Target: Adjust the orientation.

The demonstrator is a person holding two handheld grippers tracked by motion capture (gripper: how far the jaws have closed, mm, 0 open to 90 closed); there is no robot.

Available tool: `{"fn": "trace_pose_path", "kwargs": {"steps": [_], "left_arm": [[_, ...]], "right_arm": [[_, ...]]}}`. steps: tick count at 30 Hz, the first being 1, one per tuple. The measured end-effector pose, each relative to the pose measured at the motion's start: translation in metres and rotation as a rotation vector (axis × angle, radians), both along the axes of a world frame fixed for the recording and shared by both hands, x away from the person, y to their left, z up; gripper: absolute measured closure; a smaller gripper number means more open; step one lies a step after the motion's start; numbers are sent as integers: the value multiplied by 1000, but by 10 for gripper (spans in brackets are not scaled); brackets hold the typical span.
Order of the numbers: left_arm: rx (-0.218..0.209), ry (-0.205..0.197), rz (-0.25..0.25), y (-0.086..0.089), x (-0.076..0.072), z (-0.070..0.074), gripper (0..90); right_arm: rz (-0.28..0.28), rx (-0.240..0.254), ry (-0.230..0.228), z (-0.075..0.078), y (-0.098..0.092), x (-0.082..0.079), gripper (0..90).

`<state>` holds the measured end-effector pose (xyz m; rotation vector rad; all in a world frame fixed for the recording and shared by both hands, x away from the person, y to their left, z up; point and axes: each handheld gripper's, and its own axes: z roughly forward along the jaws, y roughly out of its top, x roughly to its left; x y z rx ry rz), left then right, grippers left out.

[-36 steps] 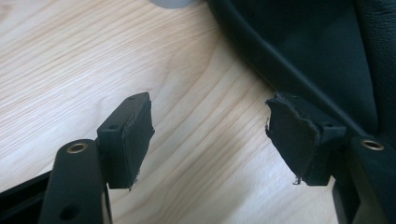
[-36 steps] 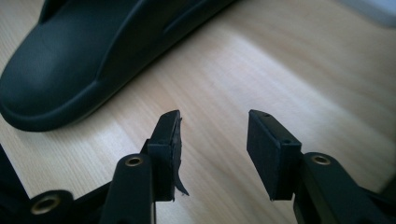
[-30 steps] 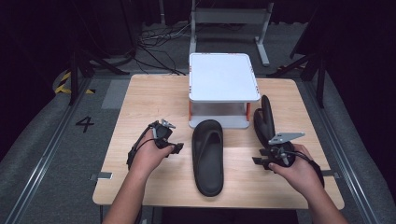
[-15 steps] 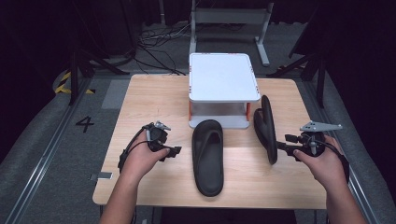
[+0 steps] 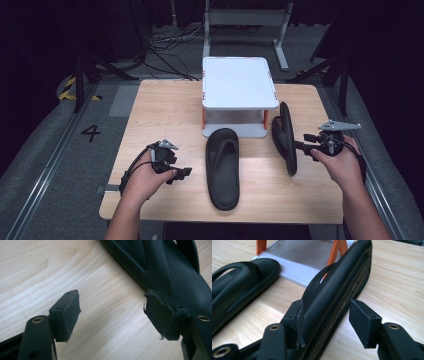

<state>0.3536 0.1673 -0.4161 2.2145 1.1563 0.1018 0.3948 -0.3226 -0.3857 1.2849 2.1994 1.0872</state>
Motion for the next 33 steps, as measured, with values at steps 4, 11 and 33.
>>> {"fn": "trace_pose_path", "kwargs": {"steps": [4, 11, 33], "left_arm": [[30, -1, 41, 13, -9, -1, 285], [38, -13, 63, 17, -10, 1, 287], [53, -14, -69, -23, 19, 0, 285]], "right_arm": [[-5, -14, -35, -6, 10, 14, 412], [-4, -21, -33, -12, 10, 21, 413], [-198, -84, 16, -31, -65, 0, 556]]}}
